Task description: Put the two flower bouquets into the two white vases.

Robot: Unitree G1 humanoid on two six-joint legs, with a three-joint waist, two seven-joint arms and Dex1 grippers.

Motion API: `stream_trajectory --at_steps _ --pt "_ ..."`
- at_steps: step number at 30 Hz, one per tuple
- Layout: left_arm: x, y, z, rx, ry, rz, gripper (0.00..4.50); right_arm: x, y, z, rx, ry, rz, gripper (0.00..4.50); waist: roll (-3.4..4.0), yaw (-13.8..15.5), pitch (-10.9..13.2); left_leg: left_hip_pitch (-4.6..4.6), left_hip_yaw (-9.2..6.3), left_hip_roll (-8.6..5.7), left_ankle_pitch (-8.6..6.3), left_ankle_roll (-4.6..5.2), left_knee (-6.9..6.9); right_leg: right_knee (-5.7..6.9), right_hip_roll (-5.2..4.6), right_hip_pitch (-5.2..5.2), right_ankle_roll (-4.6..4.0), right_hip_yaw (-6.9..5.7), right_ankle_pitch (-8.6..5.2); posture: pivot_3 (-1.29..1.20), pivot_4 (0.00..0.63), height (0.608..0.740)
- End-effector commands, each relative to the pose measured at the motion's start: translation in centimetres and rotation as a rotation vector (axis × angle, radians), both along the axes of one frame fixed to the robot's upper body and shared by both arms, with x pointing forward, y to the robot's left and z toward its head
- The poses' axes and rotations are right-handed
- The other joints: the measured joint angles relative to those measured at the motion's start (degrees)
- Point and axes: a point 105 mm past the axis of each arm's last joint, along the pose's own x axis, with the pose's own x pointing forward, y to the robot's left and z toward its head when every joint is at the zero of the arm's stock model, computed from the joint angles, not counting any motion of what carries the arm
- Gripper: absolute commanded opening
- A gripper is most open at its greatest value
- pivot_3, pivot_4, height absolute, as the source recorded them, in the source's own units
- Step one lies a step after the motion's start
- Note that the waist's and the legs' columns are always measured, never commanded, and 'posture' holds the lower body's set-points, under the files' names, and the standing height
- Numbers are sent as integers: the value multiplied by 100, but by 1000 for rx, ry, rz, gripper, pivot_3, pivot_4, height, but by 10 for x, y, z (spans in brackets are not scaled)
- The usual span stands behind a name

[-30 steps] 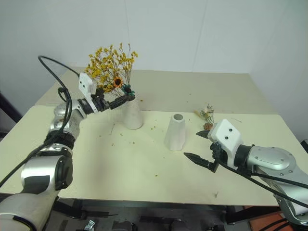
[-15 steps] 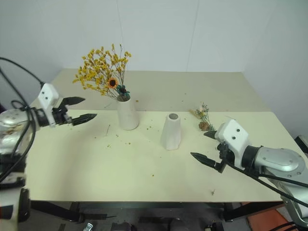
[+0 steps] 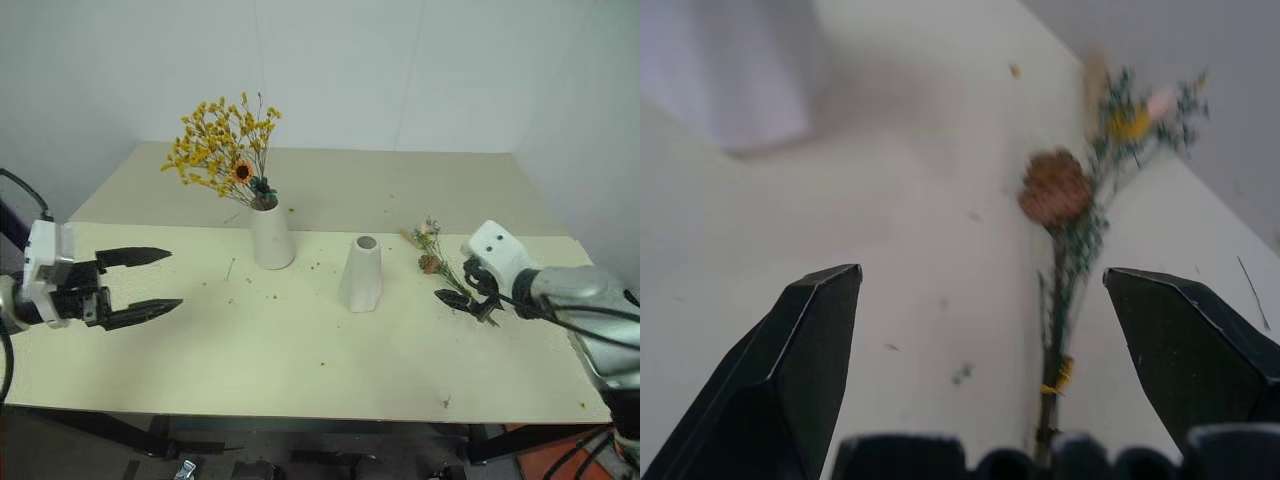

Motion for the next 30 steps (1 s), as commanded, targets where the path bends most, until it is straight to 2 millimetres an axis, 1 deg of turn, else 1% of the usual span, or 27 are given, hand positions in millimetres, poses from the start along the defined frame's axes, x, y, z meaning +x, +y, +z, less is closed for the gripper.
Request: stream_trajectory --at_steps 1,4,9,17,24,26,30 --pt "6 -32 2 17 -41 -81 4474 20 -9 0 -82 27 -37 4500 -1 -9 0 -4 -2 1 0 0 -1 -1 1 -3 0 -1 0 0 150 740" --pt "12 -51 0 37 -56 -131 4474 34 -6 -3 -109 61 -36 4500 -1 -51 0 -9 -4 1 0 0 -2 0 4 -8 -1 -1 1 0 150 740" --pt "15 -70 -1 19 -63 -198 4474 50 -2 -7 -121 97 -26 4500 0 -105 0 -19 -5 -1 -5 7 -9 -5 2 -17 -1 0 1 0 150 740" --pt "19 -84 -8 16 -64 -234 4474 67 -1 -11 -102 108 -37 4500 0 -103 0 -14 -5 -2 -5 9 -9 -4 1 -13 -2 1 1 0 150 740" --pt "22 -89 -11 29 -84 -230 4474 79 1 -18 -75 145 -53 4500 1 -111 1 -14 -6 -2 -5 9 -10 -3 1 -15 -2 1 1 0 150 740" --pt "22 -89 -11 28 -88 -229 4500 82 1 -18 -75 145 -64 4140 1 -109 1 -14 -6 -3 -5 9 -10 -3 1 -14 -2 1 1 0 150 740" --pt "21 -89 -14 31 -92 -223 4500 86 1 -19 -81 147 -70 2865 1 -111 1 -15 -7 -3 -5 9 -10 -3 1 -16 -2 1 1 0 150 740"
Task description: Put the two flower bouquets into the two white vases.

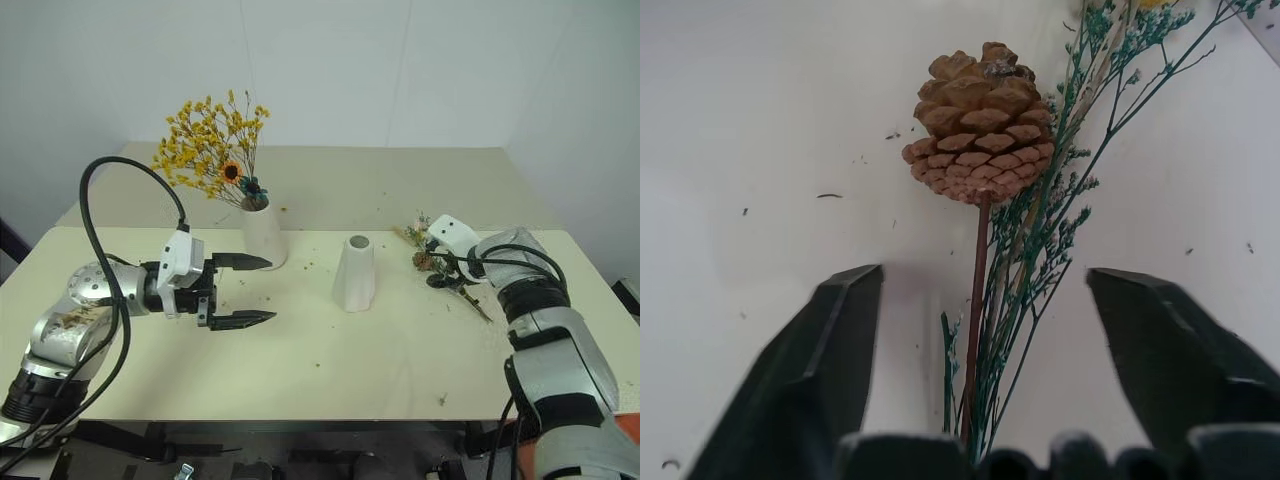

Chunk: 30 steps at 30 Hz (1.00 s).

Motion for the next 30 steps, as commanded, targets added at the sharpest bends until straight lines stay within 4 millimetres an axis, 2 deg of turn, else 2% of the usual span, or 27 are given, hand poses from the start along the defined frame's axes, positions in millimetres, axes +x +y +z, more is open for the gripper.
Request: stream_trajectory --at_steps 1,8,17,23,27,30 --pt "-3 -2 6 -7 -49 -9 4500 7 -4 17 -13 -58 -8 2577 0 1 0 0 0 0 0 0 -1 0 0 0 0 0 0 0 150 740" --pt "0 2 5 -5 -57 10 4500 10 -7 17 -36 -63 -27 25 1 -1 0 1 -1 0 0 0 -1 1 -1 1 0 0 0 0 150 740" --pt "6 2 5 1 -71 11 4500 13 -17 37 -12 -169 -87 25 4 -4 2 1 -1 -1 0 0 -2 1 -1 0 0 0 0 0 150 740" --pt "8 1 6 8 -81 6 4500 10 -23 86 119 -432 -172 25 7 11 4 -2 -3 -1 0 0 -6 1 -1 -2 0 -1 0 0 150 740" --pt "8 2 7 8 -81 7 4500 -9 -11 133 285 -728 -183 25 8 21 4 -3 -5 -2 0 0 -7 0 -2 -1 0 -1 0 0 150 740" --pt "7 3 7 9 -80 11 4500 -28 0 155 414 -869 -161 25 9 0 4 -2 -4 -1 0 0 -8 3 -1 -3 0 3 0 0 150 740"
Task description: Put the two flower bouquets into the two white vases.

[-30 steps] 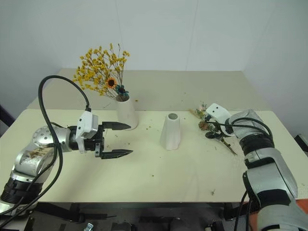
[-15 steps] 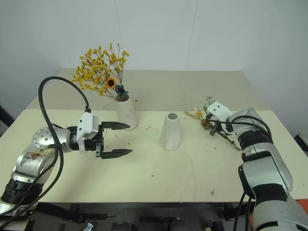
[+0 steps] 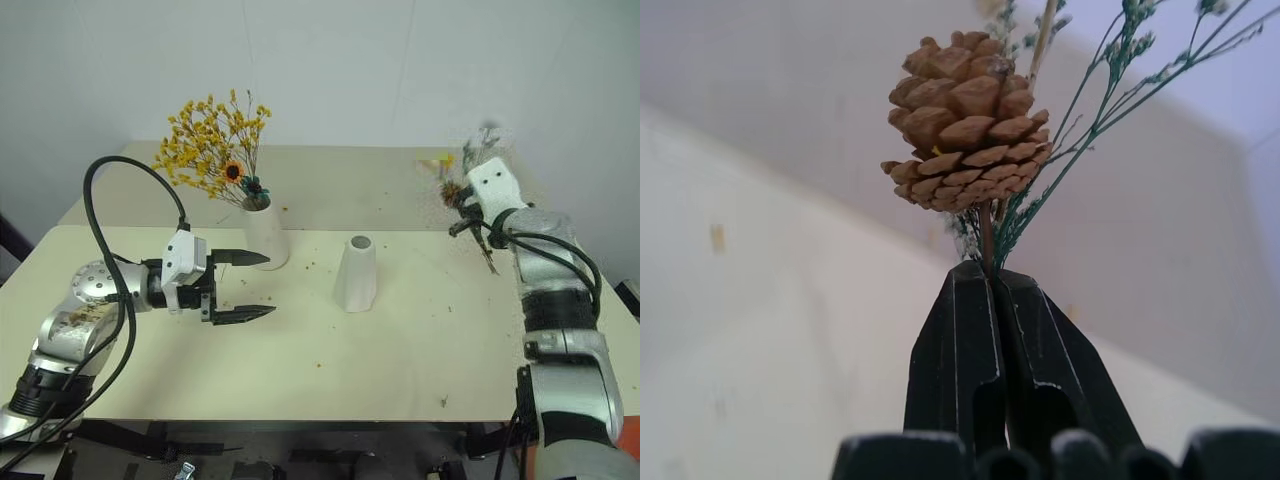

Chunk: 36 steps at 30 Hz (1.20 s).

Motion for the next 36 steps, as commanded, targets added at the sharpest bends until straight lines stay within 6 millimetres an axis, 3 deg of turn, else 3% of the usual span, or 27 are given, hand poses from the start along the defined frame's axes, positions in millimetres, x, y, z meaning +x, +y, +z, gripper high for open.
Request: stream_trajectory --at_steps 1,3,8,12,17,26,36 --pt "-3 -1 9 1 -42 -13 4500 -28 10 55 119 -279 32 25 1 -1 0 0 -1 1 0 0 -1 1 1 0 0 0 0 0 150 740" --pt "-3 0 9 0 -43 -10 4500 -45 22 73 236 -413 76 25 1 -2 0 2 -2 1 0 0 -1 2 1 1 0 -2 0 0 150 740" --pt "-2 2 13 -14 -58 5 4500 -77 47 94 463 -566 217 25 2 13 -1 1 -5 1 0 0 0 3 0 3 0 -4 0 0 150 740" --pt "-1 3 15 -25 -63 12 4500 -92 69 97 562 -602 330 25 4 12 0 2 -7 2 0 0 0 4 1 3 0 -6 0 0 150 740" --pt "1 9 17 -38 -68 41 4500 -95 95 91 690 -553 402 25 5 0 0 4 -7 2 0 0 0 5 1 4 0 -6 0 0 150 740" --pt "1 12 17 -36 -76 59 4500 -98 129 83 693 -480 504 25 7 3 0 4 -6 3 0 0 0 4 2 2 -1 -6 0 0 150 740" --pt "0 14 16 -32 -78 71 4500 -103 136 71 653 -423 546 25 7 8 0 4 -7 3 0 0 -1 2 3 3 -1 -8 0 0 150 740"
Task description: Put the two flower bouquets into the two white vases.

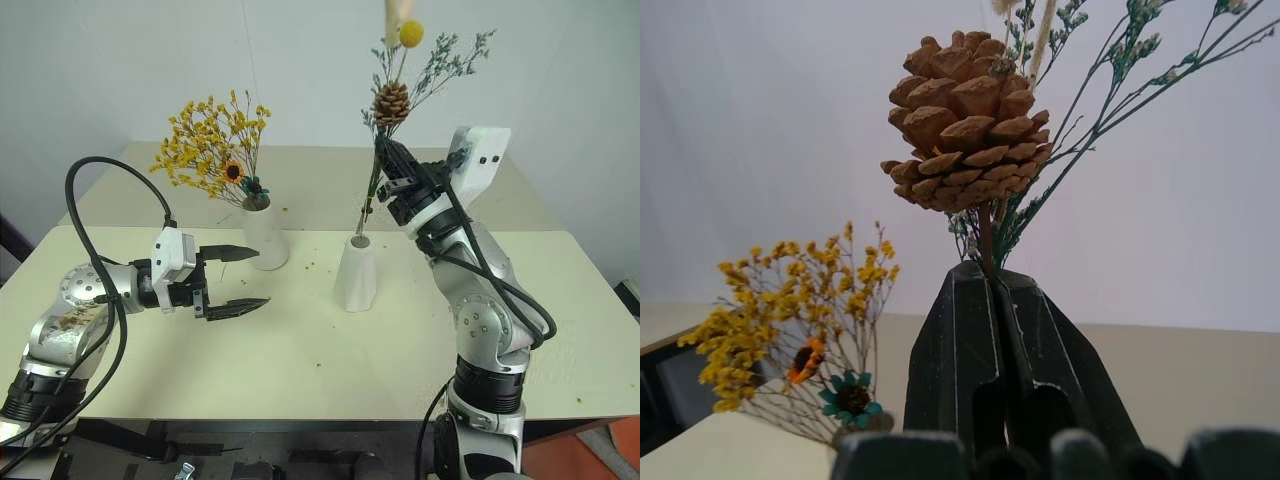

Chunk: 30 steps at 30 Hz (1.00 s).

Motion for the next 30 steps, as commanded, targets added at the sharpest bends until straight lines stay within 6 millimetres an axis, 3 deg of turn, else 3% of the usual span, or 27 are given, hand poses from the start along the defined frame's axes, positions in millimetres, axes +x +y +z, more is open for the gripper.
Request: stream_trajectory --at_steps 1,30 --pt "-3 2 13 0 -62 0 4500 -11 2 5 -12 -44 18 25 0 0 0 0 0 0 0 0 0 -1 0 0 0 0 0 0 150 740" --pt "-3 -1 13 10 -77 -14 4500 11 6 -27 -45 5 -7 25 0 -1 0 -1 1 0 0 0 -1 -2 1 -1 0 1 0 0 150 740"
